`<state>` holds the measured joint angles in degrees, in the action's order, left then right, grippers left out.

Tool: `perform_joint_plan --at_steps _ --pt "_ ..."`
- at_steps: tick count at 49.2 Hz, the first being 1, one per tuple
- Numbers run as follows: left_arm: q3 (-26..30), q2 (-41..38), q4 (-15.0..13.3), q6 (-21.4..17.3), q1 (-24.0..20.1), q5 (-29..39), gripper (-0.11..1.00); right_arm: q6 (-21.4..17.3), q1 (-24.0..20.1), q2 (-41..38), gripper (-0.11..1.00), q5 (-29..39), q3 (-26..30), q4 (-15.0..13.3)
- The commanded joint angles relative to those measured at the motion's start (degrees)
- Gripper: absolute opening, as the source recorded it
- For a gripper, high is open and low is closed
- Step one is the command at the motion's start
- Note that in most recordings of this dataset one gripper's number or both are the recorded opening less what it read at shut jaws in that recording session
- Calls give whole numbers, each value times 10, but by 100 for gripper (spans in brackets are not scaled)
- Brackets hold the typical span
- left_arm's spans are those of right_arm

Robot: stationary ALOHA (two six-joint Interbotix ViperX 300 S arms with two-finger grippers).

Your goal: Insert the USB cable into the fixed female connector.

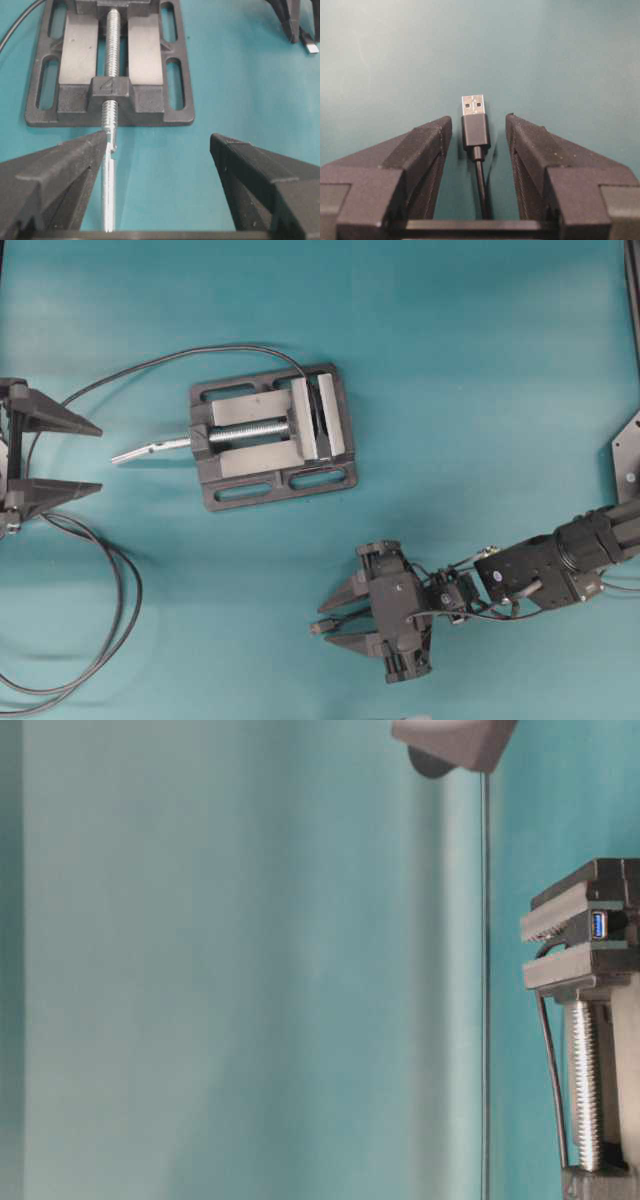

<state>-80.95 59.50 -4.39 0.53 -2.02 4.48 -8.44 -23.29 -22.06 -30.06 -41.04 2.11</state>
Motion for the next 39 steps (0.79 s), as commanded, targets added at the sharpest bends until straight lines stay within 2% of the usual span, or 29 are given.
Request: perform_joint_plan --at_steps 1,15,24,30,36,39 --pt "6 -3 2 0 -2 -5 100 -1 -18 9 48 6 -6 0" --pt "4 -3 2 -1 -2 -5 100 0 -27 9 46 14 -6 -3" --pt "-12 2 2 -2 -2 -25 100 -1 -29 9 31 19 -12 -3" --pt "-24 4 2 -2 -2 -43 100 -2 -29 11 29 25 -21 -3" --pt "-33 4 2 -2 -2 -58 100 -3 -29 12 21 39 -22 -3" --pt "-34 4 2 -2 -2 -62 100 -3 -29 12 21 47 -20 -3"
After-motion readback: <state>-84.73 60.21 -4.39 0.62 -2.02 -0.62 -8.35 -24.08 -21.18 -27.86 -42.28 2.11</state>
